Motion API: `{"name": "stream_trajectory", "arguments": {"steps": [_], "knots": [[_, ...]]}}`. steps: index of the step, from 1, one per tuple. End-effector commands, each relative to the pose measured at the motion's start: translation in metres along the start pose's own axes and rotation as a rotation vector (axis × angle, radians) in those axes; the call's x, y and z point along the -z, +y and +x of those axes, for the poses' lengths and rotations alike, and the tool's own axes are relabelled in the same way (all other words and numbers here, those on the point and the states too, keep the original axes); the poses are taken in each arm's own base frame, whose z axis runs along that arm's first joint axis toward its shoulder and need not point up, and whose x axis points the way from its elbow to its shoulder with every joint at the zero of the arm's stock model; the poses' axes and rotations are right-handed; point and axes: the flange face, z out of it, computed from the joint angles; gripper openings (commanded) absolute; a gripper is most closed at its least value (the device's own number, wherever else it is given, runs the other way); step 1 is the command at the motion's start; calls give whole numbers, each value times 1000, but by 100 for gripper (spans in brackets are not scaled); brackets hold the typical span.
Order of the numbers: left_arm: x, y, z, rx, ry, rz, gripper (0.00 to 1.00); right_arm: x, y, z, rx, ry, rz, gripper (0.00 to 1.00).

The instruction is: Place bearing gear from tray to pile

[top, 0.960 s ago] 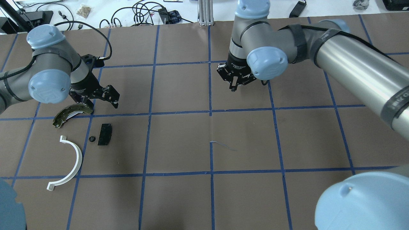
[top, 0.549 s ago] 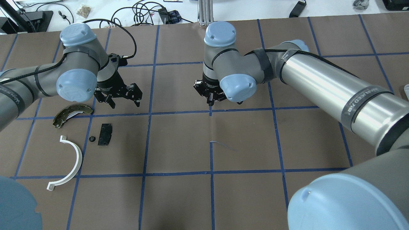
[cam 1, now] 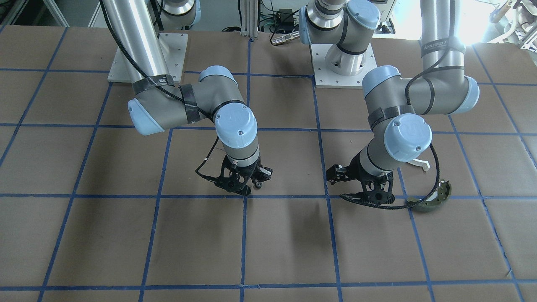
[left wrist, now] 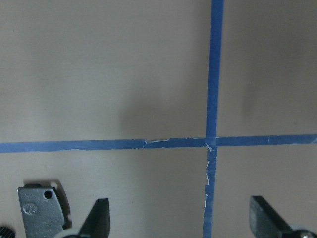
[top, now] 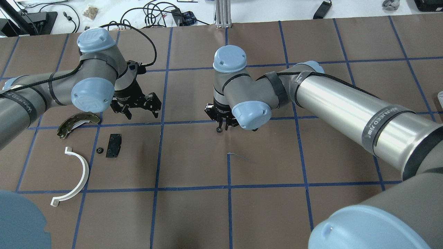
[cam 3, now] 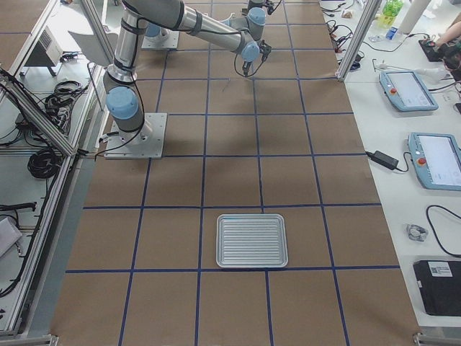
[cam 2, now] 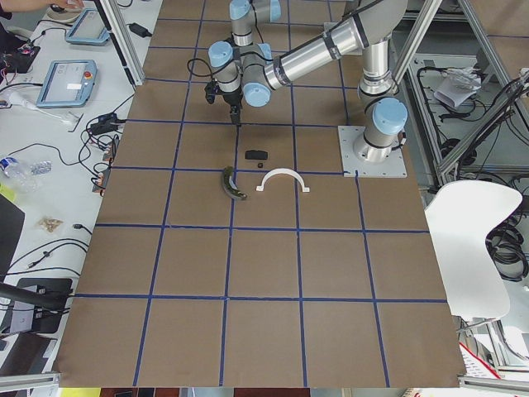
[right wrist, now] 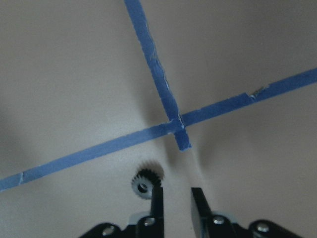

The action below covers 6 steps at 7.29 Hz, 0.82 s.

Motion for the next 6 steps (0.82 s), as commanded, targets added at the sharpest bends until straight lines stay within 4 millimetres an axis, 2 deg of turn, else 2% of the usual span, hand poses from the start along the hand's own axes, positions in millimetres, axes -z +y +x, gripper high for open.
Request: {"name": "stream_trajectory", "arguments": {"steps": [1,2,3,4,6], "knots": [[-1,1,3,-4,1,-1,100,12,-14,10,-34,-12,16,100],[-3,3,14,-5,-2,-5,100,41,-38,35,4,-29,42,100],[-6,10,48,16,-14,11,100,74,-69,82,22,-17,18,100],[-9,15,92,29,-17,64,100,112,-90,128,91,-19,25,100],[-29,25,164,19,-12,130,100,190,-115,187,201,-35,127,100]]}}
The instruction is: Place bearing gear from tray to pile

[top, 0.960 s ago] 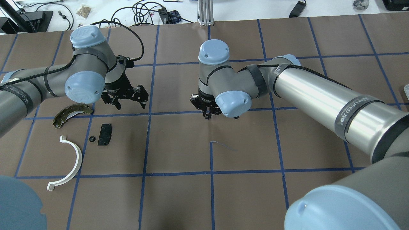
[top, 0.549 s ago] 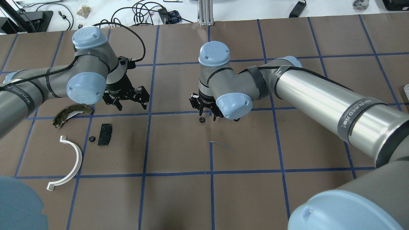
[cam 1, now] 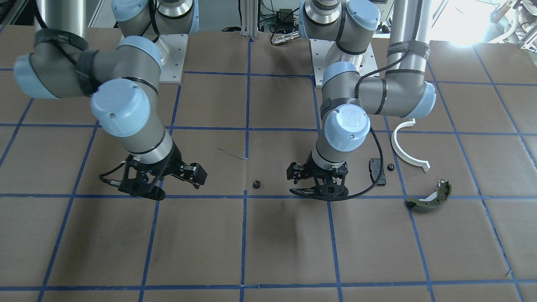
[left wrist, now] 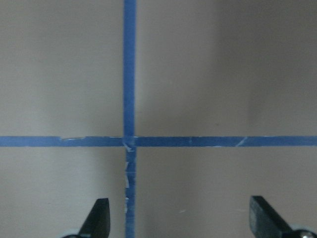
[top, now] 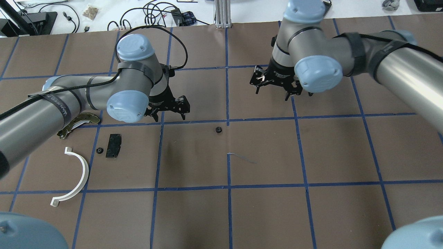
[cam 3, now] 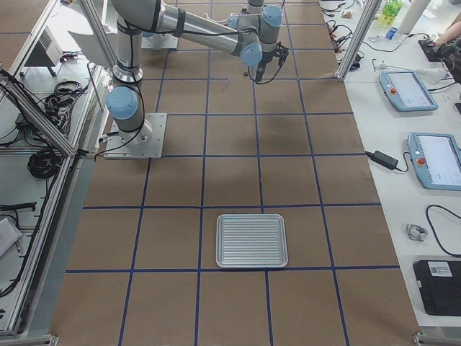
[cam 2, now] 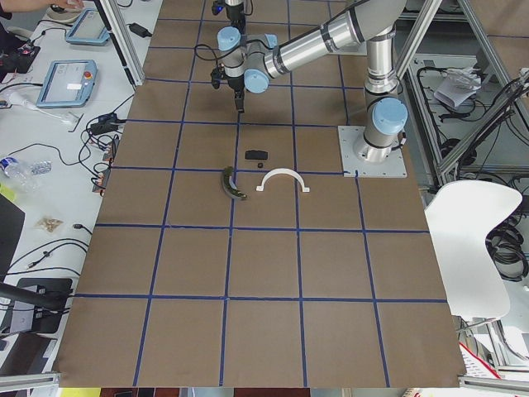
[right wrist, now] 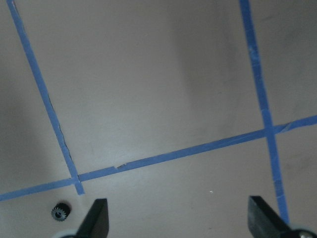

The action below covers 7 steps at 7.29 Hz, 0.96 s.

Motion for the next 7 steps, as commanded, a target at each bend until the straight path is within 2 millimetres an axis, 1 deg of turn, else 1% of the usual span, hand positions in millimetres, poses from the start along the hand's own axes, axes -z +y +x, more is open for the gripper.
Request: {"name": "stream_trajectory", "arguments": {"steps": [1,2,3,4,5,6,7], "knots": [[-23,12,81,-49,23,103,100,94,-16,51,150,18,39,100],[-42,19,101,-41,17,82,100,144,-12,54,163,104,25,100],[-49,21,119,-49,21,91,100,196,6,50,218,104,34,100],[-54,20,131,-49,21,89,100,236,43,33,250,72,98,100],[-64,24,135,-43,11,75,98,241,68,11,292,85,99,100],[-65,24,134,-48,8,73,89,220,67,6,303,92,58,100],[-66,25,133,-49,0,69,51,174,60,10,313,109,-17,100]]}}
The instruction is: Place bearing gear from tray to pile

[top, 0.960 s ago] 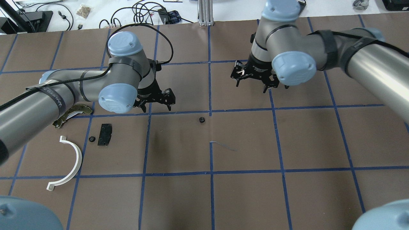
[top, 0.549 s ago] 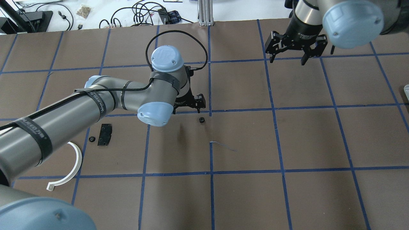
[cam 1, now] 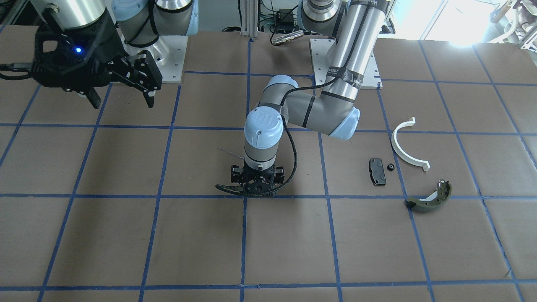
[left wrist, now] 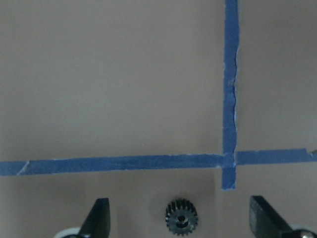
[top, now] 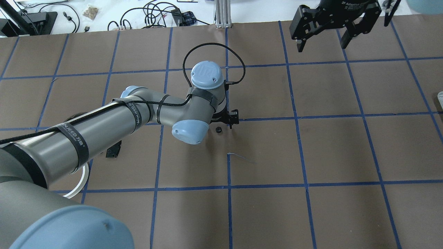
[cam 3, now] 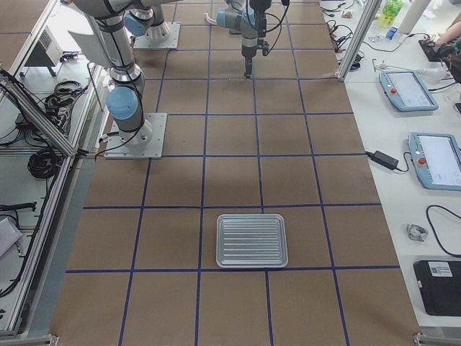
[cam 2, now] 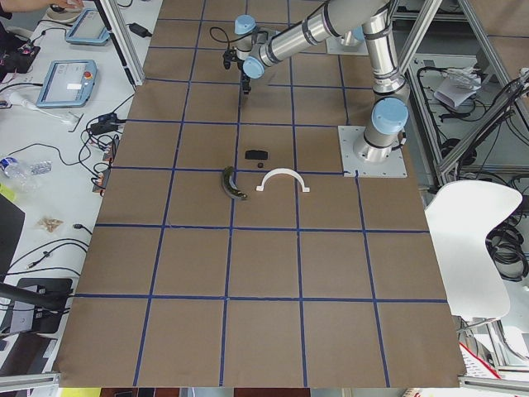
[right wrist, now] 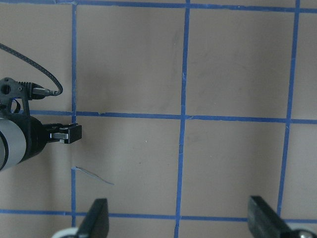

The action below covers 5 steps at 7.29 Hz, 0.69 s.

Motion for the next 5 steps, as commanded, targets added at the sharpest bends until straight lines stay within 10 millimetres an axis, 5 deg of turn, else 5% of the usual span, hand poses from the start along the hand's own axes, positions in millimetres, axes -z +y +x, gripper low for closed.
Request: {"name": "stream_trajectory", "arguments": {"steps": [1,3,5], "knots": [[-1,1,0,-2,-11,-4,33,-62,2,2,12,7,-81,100],[3,-1,0,1,-8,4,11,-75,6,7,9,57,-73,100],[20,-13,-16,4,0,24,0,-60,-9,8,-8,57,74,100]]}}
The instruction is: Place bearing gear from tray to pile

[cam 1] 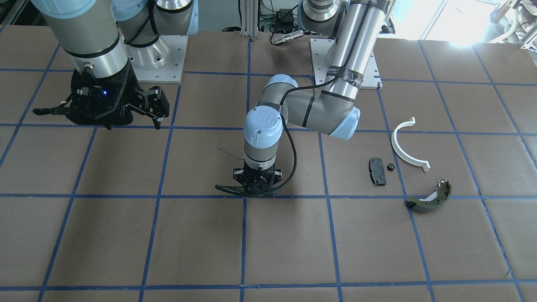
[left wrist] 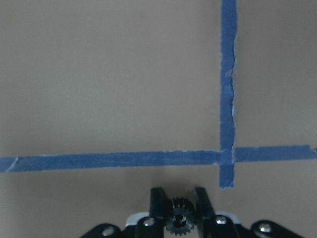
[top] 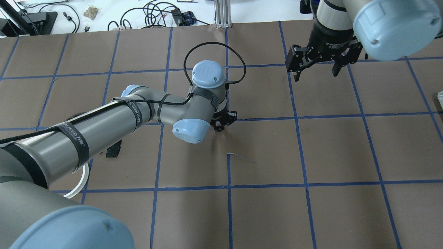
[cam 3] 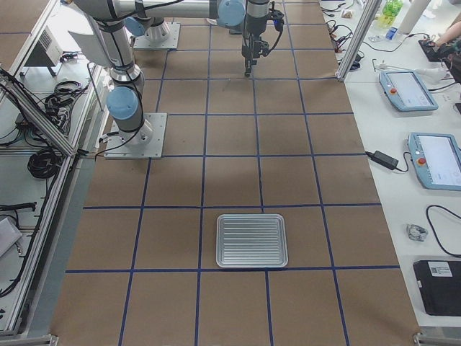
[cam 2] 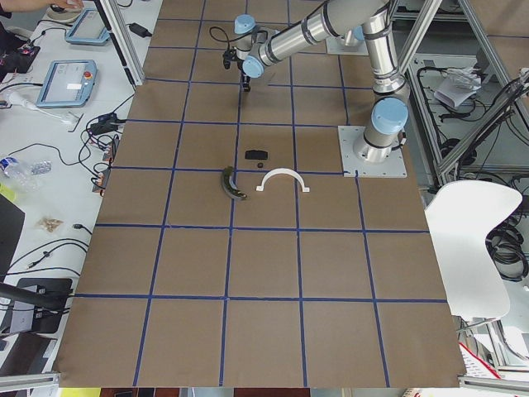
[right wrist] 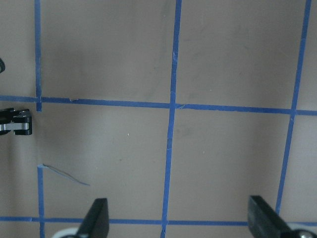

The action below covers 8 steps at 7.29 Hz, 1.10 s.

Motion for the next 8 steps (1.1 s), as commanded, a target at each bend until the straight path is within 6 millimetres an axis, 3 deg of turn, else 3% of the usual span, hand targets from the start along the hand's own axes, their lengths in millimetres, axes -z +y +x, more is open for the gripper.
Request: {"name": "stream_trajectory", "arguments": {"steps": [1,2,4,7,8], "knots": [[21,-28,-55,11,-3,-10,0,4,-7,2,-20,5,84,100],[32,-41,-110,-46,-9,-39,0,5,-3,4,-21,10,75,100],[56,-47,-205,-106,-27,-93,0,7,2,6,-26,4,54,100],[54,-31,-348,-118,-65,-145,0,6,2,13,-39,4,49,100],[55,-28,-385,-121,-57,-148,0,8,2,13,-41,6,54,100]]}}
